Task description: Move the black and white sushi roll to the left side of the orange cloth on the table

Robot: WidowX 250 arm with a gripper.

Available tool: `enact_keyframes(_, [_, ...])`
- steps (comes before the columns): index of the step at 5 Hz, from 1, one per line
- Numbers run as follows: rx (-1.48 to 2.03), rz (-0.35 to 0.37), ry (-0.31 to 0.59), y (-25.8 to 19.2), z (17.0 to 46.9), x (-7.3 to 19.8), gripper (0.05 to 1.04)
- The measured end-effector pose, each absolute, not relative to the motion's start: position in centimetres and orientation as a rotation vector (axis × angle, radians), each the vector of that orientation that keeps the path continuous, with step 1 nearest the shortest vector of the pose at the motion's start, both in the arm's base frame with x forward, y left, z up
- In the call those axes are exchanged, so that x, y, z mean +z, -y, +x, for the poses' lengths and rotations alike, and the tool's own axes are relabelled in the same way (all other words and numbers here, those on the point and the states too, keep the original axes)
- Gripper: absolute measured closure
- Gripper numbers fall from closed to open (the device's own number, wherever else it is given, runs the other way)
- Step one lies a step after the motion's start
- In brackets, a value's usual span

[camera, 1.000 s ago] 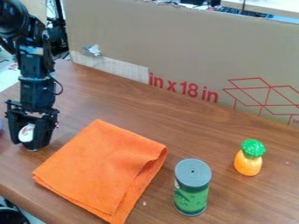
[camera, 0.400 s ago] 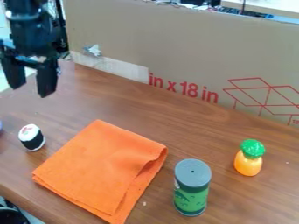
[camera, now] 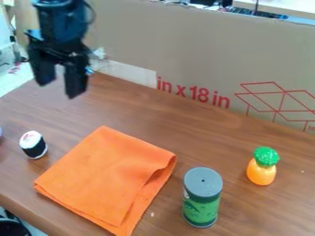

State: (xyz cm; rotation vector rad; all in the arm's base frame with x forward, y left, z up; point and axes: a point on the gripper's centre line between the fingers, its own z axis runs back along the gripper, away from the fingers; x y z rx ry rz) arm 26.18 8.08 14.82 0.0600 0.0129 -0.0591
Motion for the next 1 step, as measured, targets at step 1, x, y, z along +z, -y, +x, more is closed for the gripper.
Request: enact_keyframes(1, [-0.142, 0.08, 0.011, -3.54, 25.96, 14.85, 0.076])
